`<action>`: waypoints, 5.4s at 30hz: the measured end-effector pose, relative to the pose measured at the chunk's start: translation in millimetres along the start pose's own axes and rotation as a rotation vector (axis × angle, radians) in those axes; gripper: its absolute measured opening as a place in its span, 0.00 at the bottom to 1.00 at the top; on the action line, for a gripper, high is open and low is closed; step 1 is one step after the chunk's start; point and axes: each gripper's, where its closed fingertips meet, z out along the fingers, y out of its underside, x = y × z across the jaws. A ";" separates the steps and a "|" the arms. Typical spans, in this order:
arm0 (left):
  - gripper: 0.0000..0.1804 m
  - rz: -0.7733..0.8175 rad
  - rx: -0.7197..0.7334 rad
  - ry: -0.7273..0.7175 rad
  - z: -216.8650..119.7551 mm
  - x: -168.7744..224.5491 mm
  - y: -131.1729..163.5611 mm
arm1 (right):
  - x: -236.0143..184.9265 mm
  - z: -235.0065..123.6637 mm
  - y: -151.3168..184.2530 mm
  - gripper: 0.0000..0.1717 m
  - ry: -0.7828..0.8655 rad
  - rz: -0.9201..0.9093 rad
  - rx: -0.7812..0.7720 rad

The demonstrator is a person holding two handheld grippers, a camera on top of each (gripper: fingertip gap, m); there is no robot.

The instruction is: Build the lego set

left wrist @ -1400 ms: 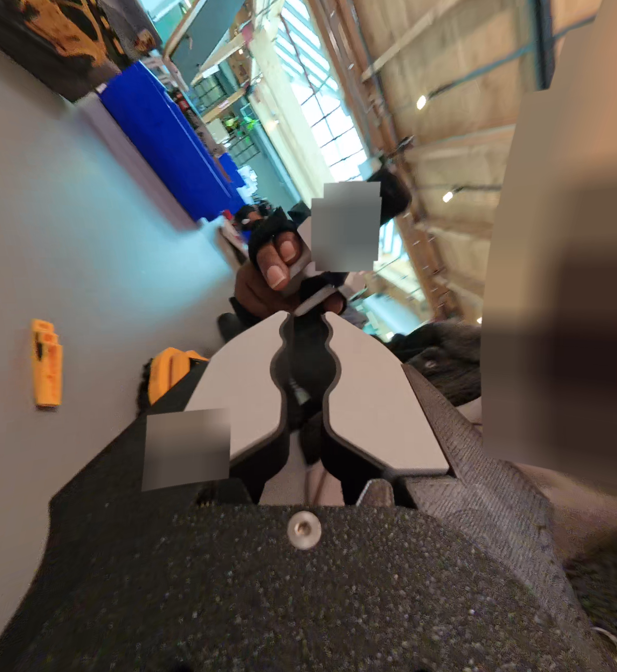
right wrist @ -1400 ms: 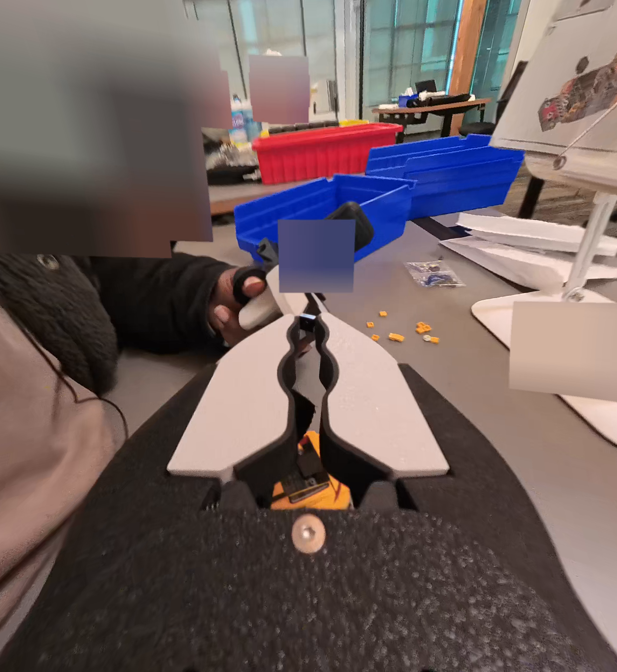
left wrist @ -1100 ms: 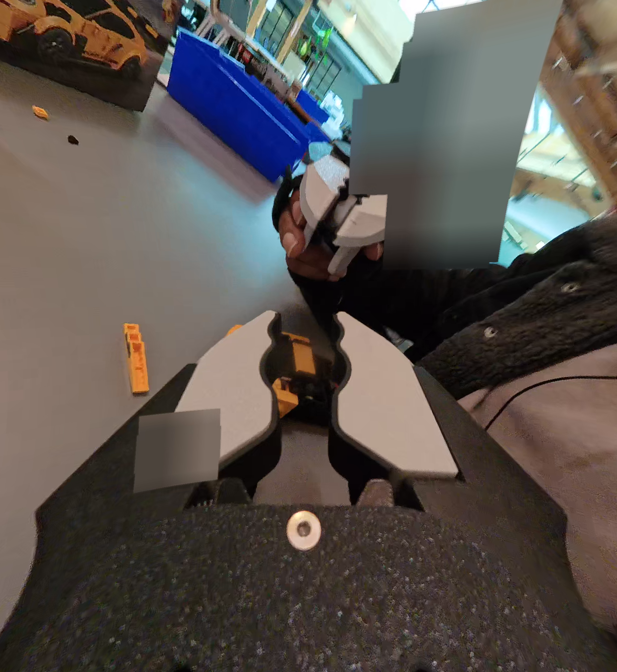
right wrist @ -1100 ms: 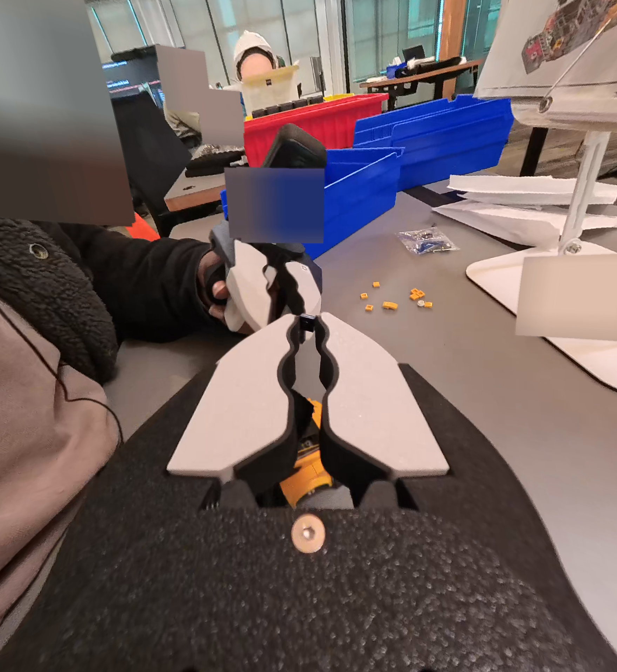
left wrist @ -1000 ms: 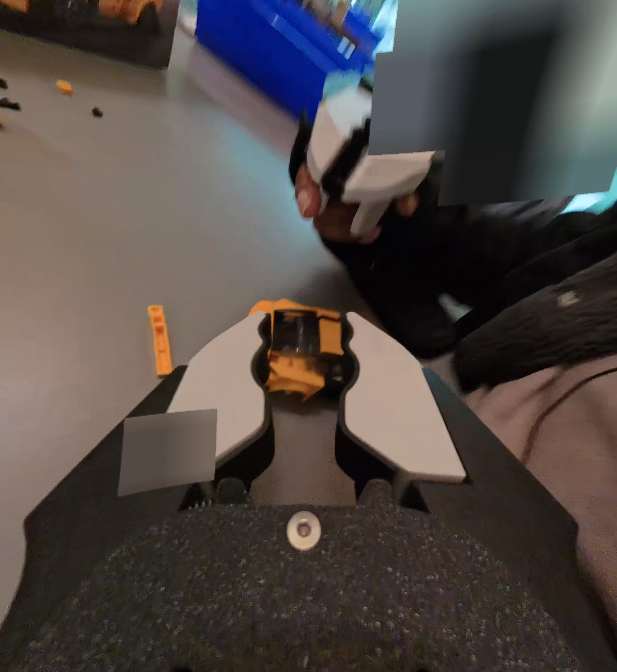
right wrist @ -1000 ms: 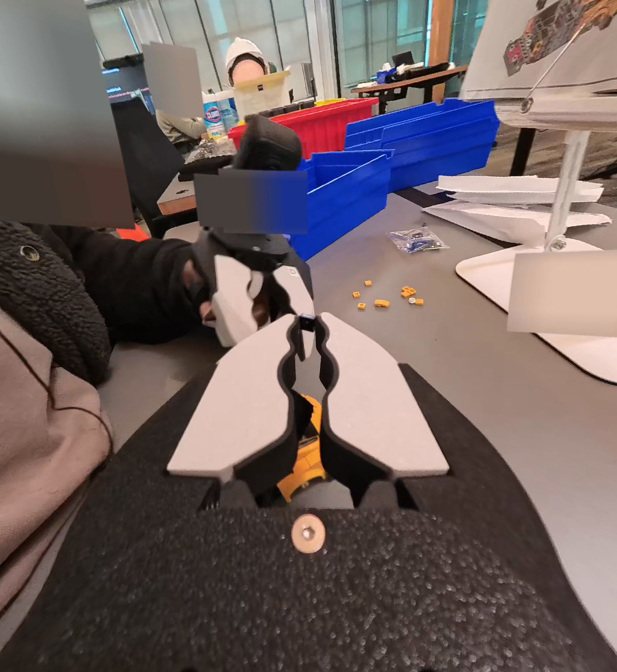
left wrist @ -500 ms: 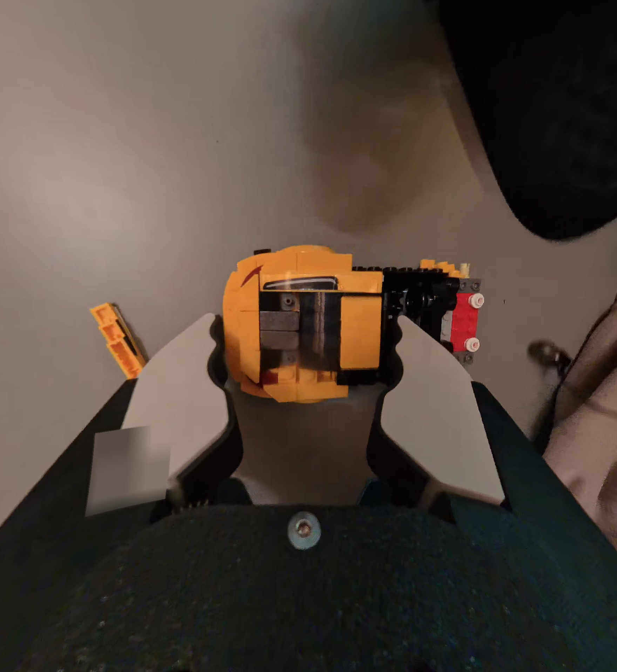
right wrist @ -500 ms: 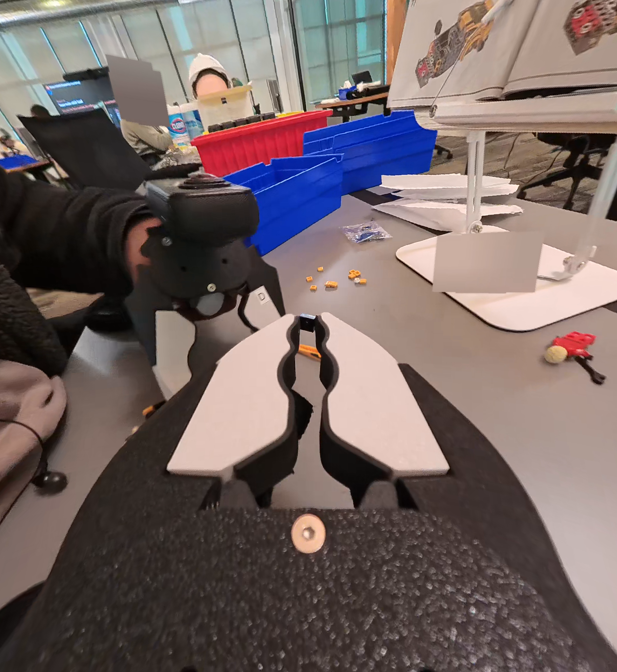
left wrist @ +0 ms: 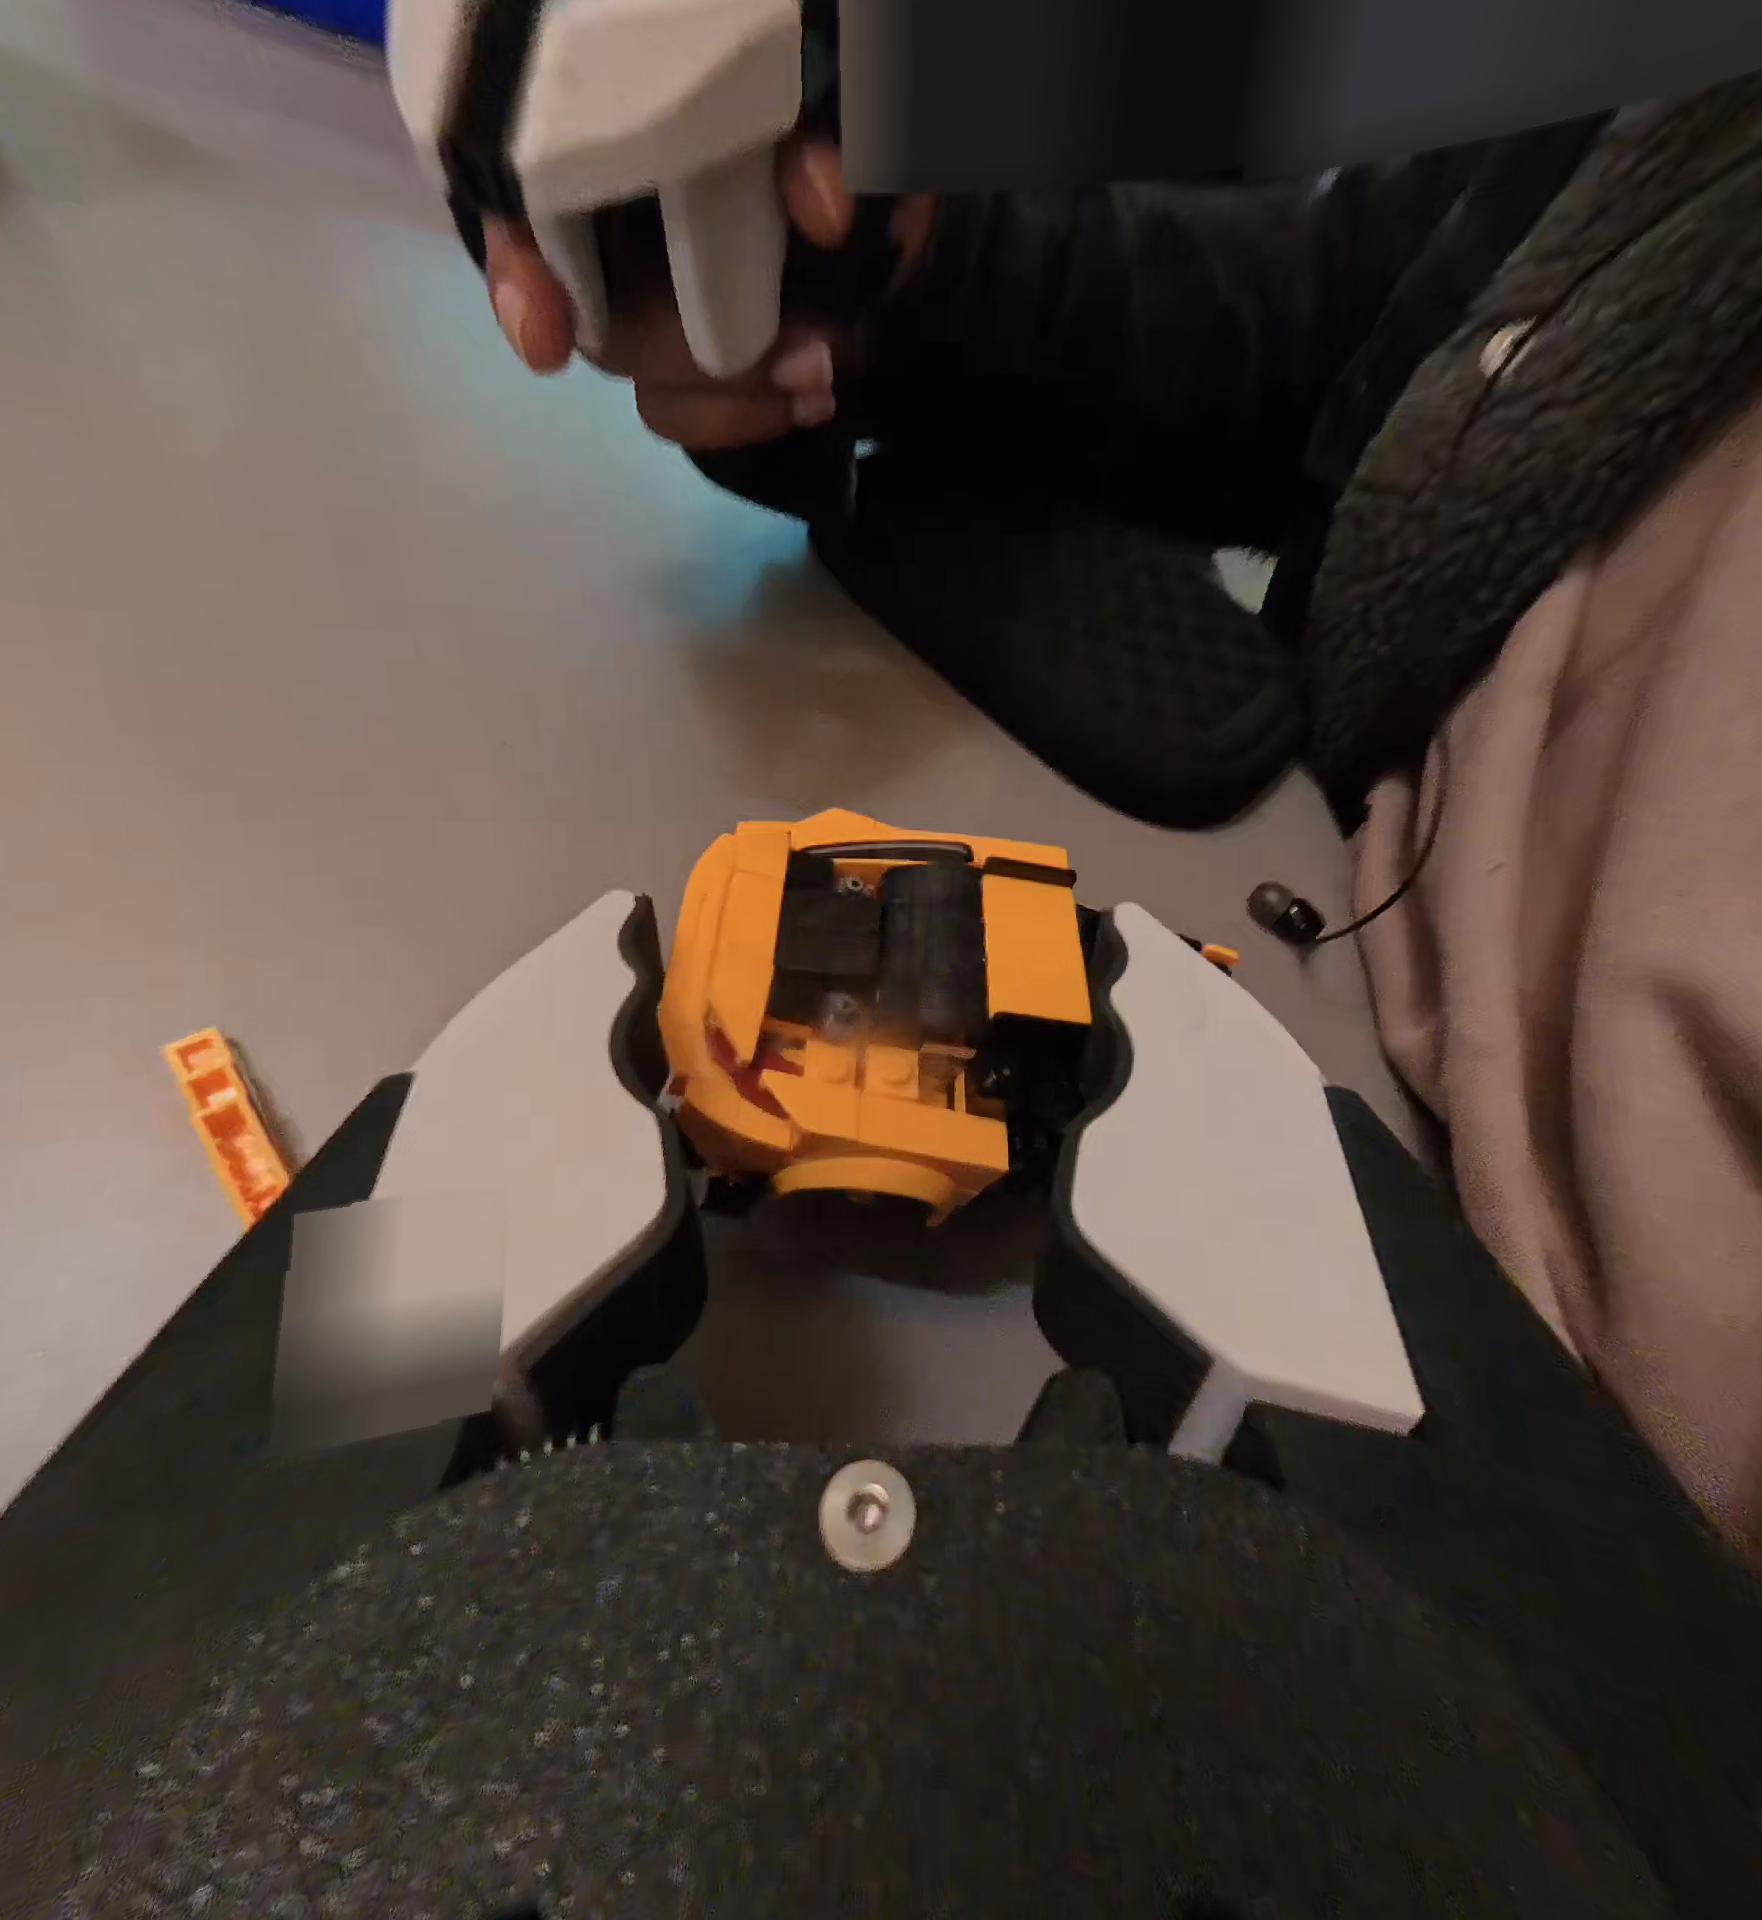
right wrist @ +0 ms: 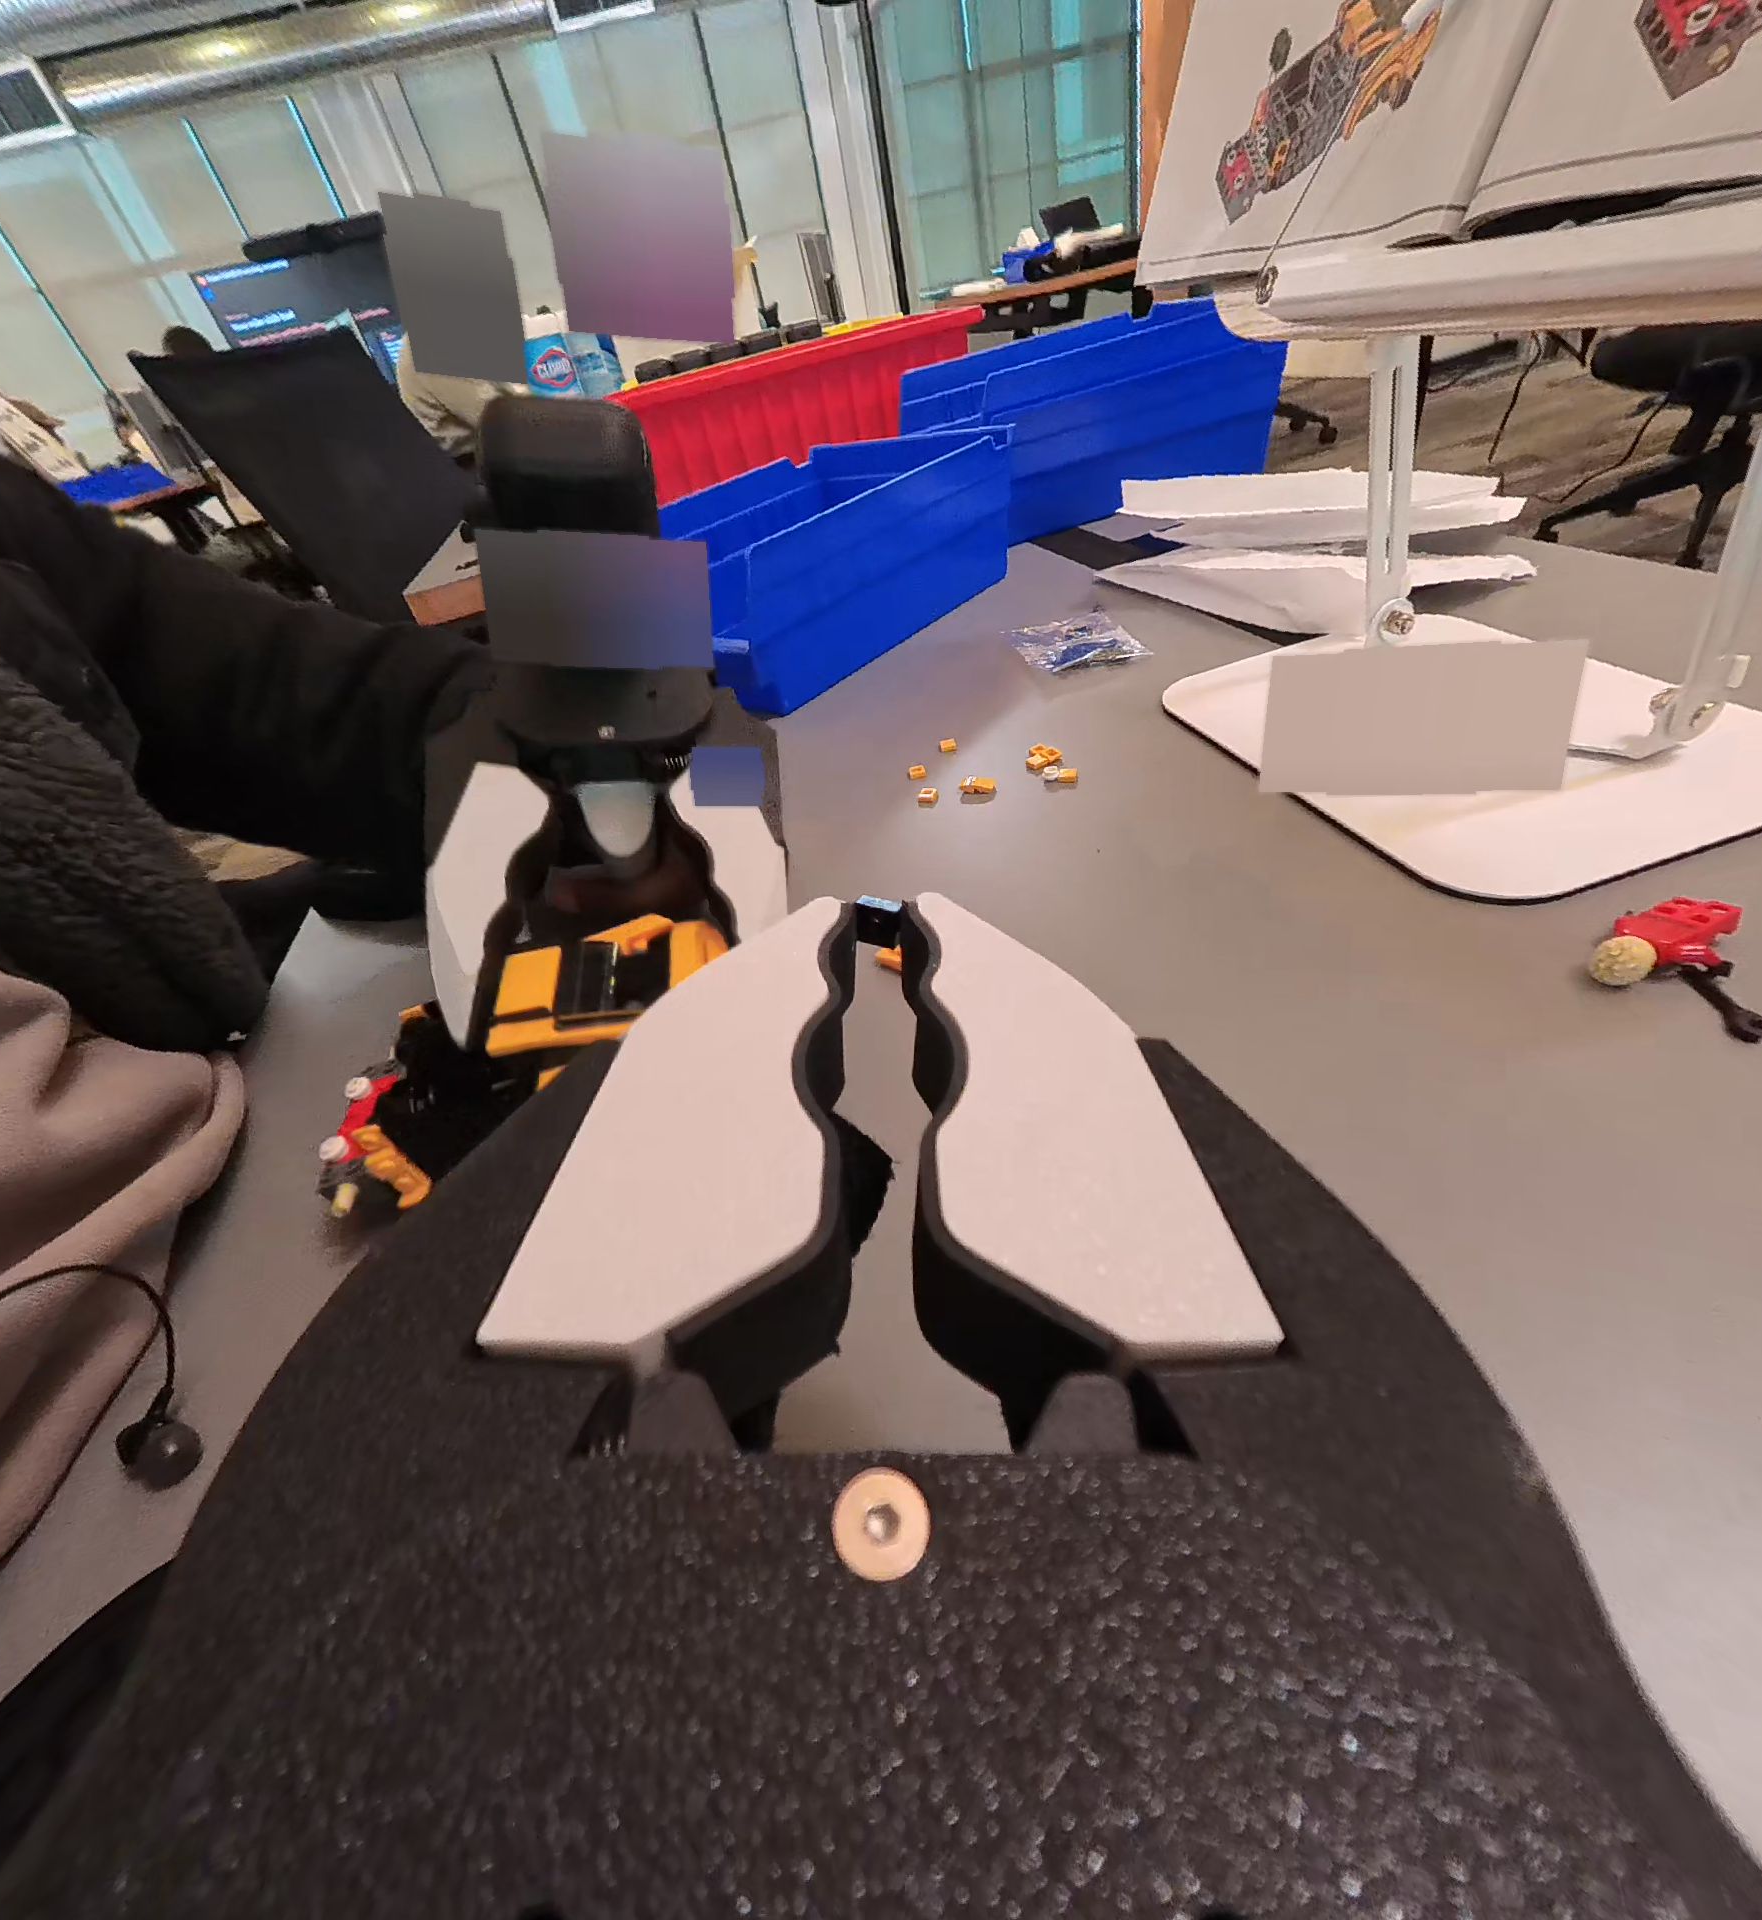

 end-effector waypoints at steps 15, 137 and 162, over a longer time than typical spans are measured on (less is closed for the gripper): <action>0.43 -0.046 -0.280 0.019 -1.0 1.1 17.3 | 0.2 2.7 6.5 0.05 -0.006 0.006 -0.022; 0.07 -0.554 0.228 0.434 -41.0 45.2 -21.9 | -119.7 75.9 37.7 0.05 -0.087 -0.343 -0.297; 0.04 -1.035 0.280 0.486 -30.5 34.4 -9.1 | -111.8 74.0 52.1 0.06 0.031 -0.326 -0.405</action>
